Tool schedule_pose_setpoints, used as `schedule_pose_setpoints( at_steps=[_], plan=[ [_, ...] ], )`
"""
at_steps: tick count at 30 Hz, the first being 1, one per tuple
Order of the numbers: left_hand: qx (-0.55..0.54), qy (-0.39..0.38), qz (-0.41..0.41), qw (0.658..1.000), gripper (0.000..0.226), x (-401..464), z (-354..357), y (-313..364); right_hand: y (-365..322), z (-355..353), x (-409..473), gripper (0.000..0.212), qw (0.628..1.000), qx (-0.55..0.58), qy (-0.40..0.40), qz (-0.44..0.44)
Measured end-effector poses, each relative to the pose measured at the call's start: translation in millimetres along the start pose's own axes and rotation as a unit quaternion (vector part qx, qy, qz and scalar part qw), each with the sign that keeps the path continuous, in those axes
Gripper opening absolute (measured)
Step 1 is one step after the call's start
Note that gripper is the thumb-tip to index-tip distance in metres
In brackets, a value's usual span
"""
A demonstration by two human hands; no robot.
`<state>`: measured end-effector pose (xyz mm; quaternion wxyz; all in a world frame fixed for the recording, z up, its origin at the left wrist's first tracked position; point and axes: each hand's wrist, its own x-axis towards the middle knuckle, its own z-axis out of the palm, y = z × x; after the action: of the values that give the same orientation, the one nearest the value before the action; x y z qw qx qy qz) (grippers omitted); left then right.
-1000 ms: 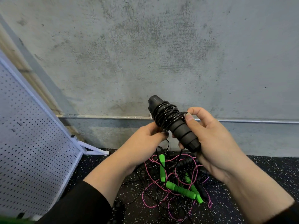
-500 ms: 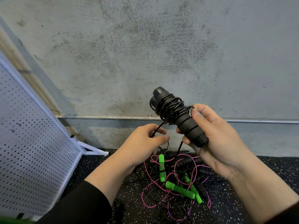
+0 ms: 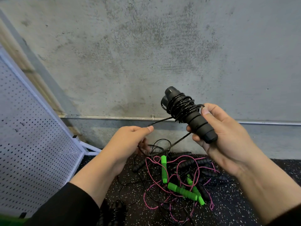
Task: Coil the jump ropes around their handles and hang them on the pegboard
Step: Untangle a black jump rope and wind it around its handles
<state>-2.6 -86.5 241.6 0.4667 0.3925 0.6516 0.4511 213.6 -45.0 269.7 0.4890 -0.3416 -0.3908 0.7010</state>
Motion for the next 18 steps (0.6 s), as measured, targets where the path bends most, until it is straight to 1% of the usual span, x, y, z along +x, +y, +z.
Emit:
schedule_pose_setpoints(
  at_steps=[1, 2, 4, 7, 10, 13, 16, 18],
  plan=[
    [-0.056, -0.006, -0.013, 0.998, 0.03, -1, -1, 1, 0, 0, 1, 0.01, 1.0, 0.0, 0.005, -0.001],
    [-0.11, -0.017, -0.024, 0.994, 0.03, -2, -2, 3, 0, 0, 2, 0.01, 1.0, -0.003, 0.009, -0.002],
    [-0.188, -0.05, -0.031, 0.98, 0.036, -6, -4, 8, 2, 0, 3, 0.01, 1.0, -0.012, 0.015, -0.007],
    [-0.278, -0.092, -0.018, 0.956, 0.033, -11, -5, 12, 5, -1, 6, 0.009, 0.999, -0.032, 0.028, -0.018],
    [-0.355, -0.106, 0.02, 0.929, 0.025, -15, -3, 15, 8, 0, 8, 0.008, 0.997, -0.052, 0.039, -0.028],
    [-0.367, -0.12, 0.093, 0.918, 0.006, -19, 3, 19, 13, 3, 9, 0.008, 0.996, -0.076, 0.038, -0.038],
    [-0.325, -0.075, 0.16, 0.929, 0.02, -18, 12, 19, 17, 8, 9, 0.012, 0.989, -0.133, 0.033, -0.059],
    [-0.267, -0.033, 0.204, 0.941, 0.025, -18, 19, 18, 22, 12, 7, 0.015, 0.983, -0.167, 0.026, -0.076]
  ],
)
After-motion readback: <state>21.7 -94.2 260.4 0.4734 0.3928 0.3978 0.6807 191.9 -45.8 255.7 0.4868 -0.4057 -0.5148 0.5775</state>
